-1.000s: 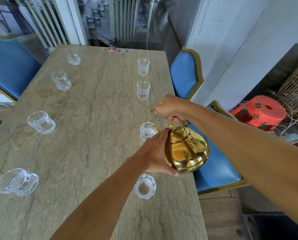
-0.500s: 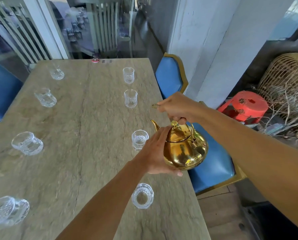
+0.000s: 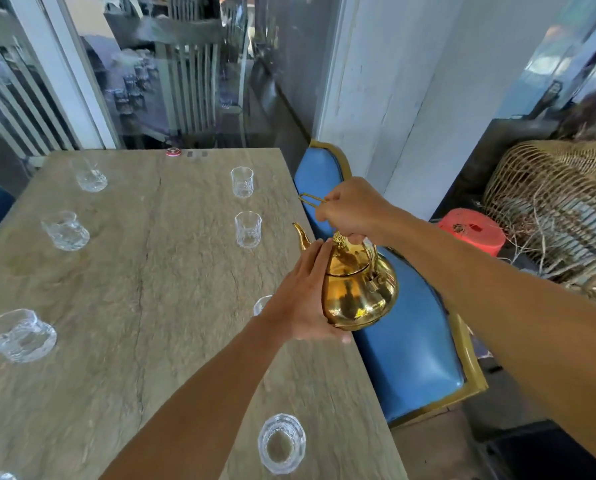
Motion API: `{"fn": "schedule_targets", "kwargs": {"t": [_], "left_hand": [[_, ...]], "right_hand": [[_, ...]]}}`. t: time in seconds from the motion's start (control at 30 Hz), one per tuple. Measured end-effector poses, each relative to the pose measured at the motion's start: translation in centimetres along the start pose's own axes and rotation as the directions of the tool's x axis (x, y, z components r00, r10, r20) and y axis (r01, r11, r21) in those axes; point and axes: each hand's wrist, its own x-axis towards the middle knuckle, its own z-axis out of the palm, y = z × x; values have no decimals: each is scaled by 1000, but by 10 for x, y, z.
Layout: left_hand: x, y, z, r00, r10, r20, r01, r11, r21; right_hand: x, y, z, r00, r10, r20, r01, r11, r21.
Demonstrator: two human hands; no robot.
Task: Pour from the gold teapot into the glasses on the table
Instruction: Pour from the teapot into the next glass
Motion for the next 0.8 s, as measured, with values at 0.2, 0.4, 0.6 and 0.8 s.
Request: {"fn": "schedule_targets", "kwargs": {"t": [0.2, 0.4, 0.6, 0.8], "left_hand": [[27, -10, -11, 999, -36, -2, 36, 999, -4], [61, -18, 2, 989, -113, -91, 112, 994, -15], [90, -26, 18, 955, -262, -142, 264, 965, -5], [109, -42, 28, 917, -363, -167, 364, 931, -31]], "right_hand": [[36, 3, -13, 996, -82, 33, 83, 996, -29], [80, 19, -23, 960, -233, 155, 248, 965, -85], [129, 35, -27, 916, -310, 256, 342, 936, -89], [165, 38, -18, 883, -361, 300, 415, 899, -142]]}}
